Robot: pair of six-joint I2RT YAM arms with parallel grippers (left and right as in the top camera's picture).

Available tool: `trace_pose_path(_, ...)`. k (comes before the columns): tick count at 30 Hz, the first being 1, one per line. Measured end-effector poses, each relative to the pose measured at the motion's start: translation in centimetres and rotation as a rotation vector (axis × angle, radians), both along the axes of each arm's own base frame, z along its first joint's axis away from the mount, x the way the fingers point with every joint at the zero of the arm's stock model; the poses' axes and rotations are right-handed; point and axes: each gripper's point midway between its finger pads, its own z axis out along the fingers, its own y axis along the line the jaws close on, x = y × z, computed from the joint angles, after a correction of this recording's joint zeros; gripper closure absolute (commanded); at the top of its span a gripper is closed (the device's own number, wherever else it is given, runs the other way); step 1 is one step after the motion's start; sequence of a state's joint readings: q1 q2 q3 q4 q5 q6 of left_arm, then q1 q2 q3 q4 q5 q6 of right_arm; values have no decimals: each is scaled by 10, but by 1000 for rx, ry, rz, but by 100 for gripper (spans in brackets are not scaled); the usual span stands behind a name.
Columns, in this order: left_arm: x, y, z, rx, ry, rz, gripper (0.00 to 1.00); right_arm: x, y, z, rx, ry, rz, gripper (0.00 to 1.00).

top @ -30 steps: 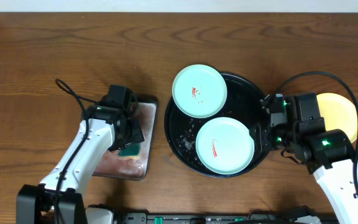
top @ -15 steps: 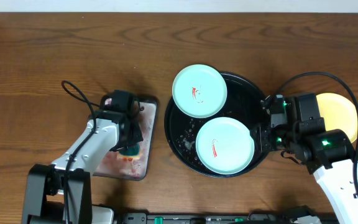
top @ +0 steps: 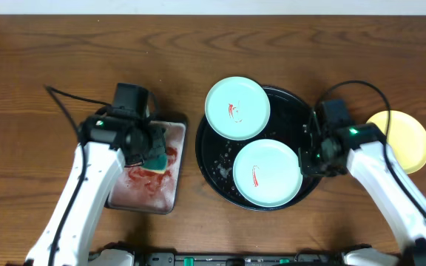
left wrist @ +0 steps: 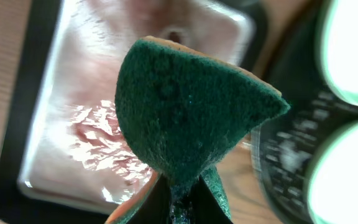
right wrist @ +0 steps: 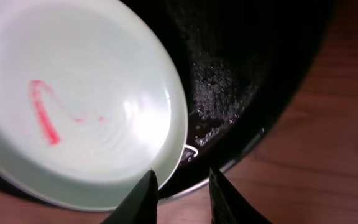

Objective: Clean dirty plates on tray and stack at the side
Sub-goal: 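Lift the sponge with the left gripper and carry it onto the plate, then scrub the pale-blue plate with the sponge while the right gripper holds it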

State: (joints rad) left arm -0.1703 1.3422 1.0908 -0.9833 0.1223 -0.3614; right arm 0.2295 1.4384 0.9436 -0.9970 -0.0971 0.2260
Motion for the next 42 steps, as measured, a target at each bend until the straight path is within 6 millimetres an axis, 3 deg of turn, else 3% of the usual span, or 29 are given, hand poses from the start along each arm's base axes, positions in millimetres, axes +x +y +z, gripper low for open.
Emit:
trace_pose_path(2,-4,-11,10,-65,-15,-21,93,7,1,-17,11,34,11,76)
trace_pose_path(7,-8,-39,12,-142,-8,-93,93,11,4,-48,68,115,25,79)
trace_pose_path(10,-9,-59,15,-172,-28,-154,93,14,7,-63,83,140,33,88)
trace_pose_path(12,-10,-75,17,-186,-46,-197,93,15,8,-68,84,150,38,97)
trace_pose_path(17,-11,-122,21,-256,-74,-245,93,16,11,-67,116,149,45,99)
trace_pose_path(23,-14,-180,-6,-299,-21,-266,93,16,13,-66,125,153,32,99)
trace_pose_path(28,-31,-233,-50,-309,68,-287,93,16,14,-66,128,160,-2,99)
trace_pose_path(35,-32,-266,-108,-317,144,-235,93,15,14,-66,130,163,-15,99)
trace_pose_path(38,-33,-264,-112,-297,161,-228,93,16,14,-66,131,163,-16,99)
trace_pose_path(42,-35,-243,-115,-149,166,-219,93,15,16,-66,140,168,-17,99)
